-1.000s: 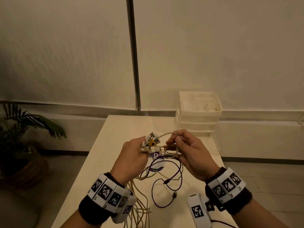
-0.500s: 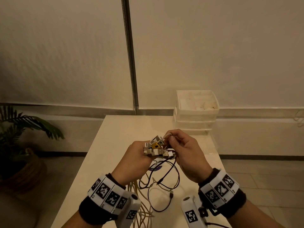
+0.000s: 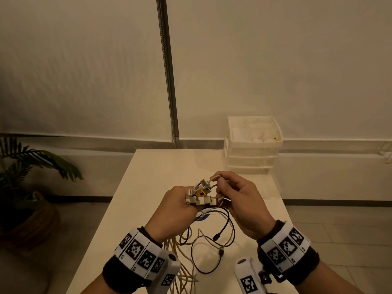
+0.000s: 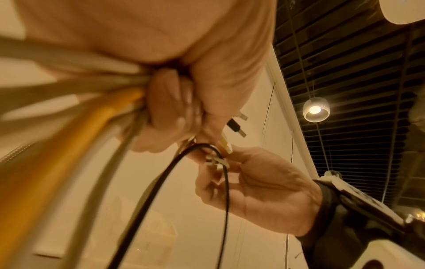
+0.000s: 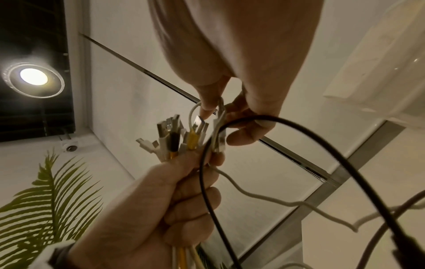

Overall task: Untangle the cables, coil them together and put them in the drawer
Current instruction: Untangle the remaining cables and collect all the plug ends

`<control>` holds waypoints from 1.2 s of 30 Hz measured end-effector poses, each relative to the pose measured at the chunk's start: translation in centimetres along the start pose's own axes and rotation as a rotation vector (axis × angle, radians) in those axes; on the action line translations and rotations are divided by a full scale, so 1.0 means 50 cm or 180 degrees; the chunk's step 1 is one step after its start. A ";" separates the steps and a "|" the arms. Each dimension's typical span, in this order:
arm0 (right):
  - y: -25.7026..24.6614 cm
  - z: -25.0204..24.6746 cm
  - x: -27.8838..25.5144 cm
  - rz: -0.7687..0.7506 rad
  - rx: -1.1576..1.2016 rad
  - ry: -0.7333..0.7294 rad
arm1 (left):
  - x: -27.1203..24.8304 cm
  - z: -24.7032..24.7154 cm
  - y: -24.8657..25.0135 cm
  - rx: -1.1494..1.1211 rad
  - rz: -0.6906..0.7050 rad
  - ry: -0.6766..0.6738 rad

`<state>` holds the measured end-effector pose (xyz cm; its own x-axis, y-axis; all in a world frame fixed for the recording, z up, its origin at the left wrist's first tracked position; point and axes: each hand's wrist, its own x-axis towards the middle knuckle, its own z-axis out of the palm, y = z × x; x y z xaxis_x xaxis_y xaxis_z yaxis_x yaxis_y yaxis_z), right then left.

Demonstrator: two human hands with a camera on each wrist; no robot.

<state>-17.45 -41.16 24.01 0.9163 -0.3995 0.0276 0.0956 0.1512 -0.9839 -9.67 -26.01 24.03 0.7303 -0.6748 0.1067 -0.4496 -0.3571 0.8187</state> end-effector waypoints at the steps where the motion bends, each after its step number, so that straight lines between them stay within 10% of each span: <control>1: -0.001 0.000 0.000 0.0036 -0.0006 -0.0007 | 0.000 -0.003 -0.001 0.0038 0.0006 0.0018; 28: -0.005 -0.029 0.036 0.0717 0.0757 -0.0170 | -0.005 -0.005 -0.007 0.0199 0.0238 0.0292; 36: -0.011 -0.055 0.045 -0.0335 -0.1658 -0.0355 | -0.001 -0.009 -0.012 0.0207 0.0182 0.0367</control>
<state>-16.51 -44.62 24.13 0.9506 -0.2858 0.1215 0.0097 -0.3640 -0.9314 -9.18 -25.48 23.79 0.7551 -0.6178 0.2194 -0.5218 -0.3638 0.7716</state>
